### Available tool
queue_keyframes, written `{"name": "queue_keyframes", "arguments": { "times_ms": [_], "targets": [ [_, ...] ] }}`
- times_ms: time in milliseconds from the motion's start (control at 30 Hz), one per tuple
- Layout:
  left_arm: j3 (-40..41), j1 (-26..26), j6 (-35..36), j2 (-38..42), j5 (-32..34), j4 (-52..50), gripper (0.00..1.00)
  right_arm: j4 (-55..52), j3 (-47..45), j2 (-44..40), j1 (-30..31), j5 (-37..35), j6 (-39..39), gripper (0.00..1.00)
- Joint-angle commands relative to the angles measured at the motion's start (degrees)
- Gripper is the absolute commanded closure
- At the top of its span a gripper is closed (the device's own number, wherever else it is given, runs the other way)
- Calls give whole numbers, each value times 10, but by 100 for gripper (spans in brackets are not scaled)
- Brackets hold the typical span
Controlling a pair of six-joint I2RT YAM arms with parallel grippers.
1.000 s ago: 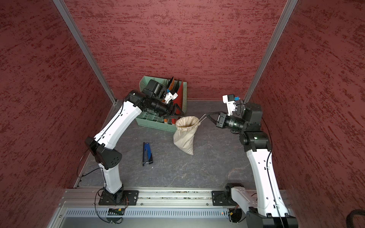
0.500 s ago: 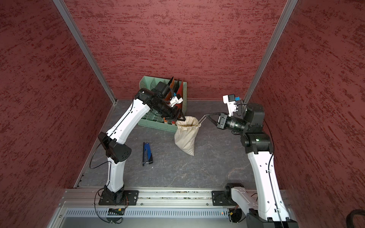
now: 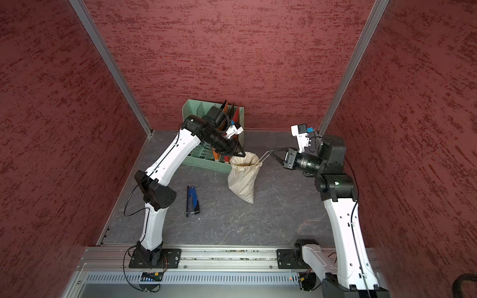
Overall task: Close the soil bag
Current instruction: Frap the soil bag at the center of the board.
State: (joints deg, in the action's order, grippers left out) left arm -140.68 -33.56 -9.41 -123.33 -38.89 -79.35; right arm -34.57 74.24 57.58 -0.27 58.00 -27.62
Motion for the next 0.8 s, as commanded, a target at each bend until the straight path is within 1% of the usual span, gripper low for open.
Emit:
{"name": "queue_keyframes", "arguments": {
  "times_ms": [0,133,167,233,267,333,433,600,767],
  "targets": [
    [-23,-5,4,-10,-15,12,67,-4,23,-8,-2,4,4,100],
    [-23,-4,-3,-10,-15,19,77,-4,22,-8,-3,5,4,100],
    [-23,-4,-7,-8,-18,24,82,-5,22,-7,-3,5,5,100],
    [-23,-5,-16,-2,-15,30,95,-8,23,-7,-3,0,9,100],
    [-22,-4,-22,4,-6,31,99,-10,25,-8,-3,-5,12,100],
    [-15,-2,-32,22,21,30,100,-3,31,-9,-3,-21,15,100],
    [24,12,-55,64,48,35,100,26,41,-6,-3,-37,5,100],
    [132,42,-112,167,61,86,100,115,50,20,-2,-37,-45,100],
    [232,43,-162,252,78,120,100,175,50,46,14,-35,-76,100]
  ]
}}
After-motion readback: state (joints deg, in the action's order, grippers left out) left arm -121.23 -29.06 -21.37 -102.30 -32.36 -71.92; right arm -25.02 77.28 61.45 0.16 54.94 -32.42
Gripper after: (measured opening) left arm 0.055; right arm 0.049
